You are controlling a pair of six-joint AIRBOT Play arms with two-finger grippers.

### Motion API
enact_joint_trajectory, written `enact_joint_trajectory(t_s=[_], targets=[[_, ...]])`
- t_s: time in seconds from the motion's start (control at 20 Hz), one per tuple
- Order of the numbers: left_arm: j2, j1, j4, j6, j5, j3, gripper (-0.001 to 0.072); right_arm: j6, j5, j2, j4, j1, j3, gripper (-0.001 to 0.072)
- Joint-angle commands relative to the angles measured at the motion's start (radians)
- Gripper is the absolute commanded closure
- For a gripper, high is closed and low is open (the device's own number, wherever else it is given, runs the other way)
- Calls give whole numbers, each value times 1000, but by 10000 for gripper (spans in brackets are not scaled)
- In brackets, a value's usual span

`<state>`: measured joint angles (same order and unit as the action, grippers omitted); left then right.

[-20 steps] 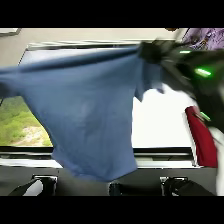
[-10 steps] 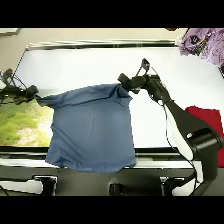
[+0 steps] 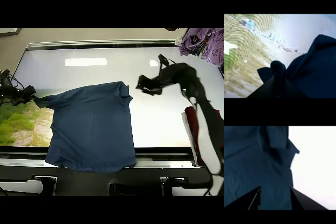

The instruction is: Fold the clothes and pants, and hang the long-sleeved shirts on hangers.

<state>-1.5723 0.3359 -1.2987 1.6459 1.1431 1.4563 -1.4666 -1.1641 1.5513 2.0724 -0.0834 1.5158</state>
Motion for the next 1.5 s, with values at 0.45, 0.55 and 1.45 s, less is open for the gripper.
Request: enact_joint_trajectory(t_s=[0.45, 0.55, 1.45], targets=[[17, -24, 36, 0, 100, 1, 689, -115, 77, -520, 254, -98, -1144, 273], [17, -26, 36, 0, 104, 1, 689, -65, 119, -520, 256, -169, -1149, 273], [11, -42, 35, 1, 133, -1, 688, -2, 295, -144, 290, 162, -330, 681]])
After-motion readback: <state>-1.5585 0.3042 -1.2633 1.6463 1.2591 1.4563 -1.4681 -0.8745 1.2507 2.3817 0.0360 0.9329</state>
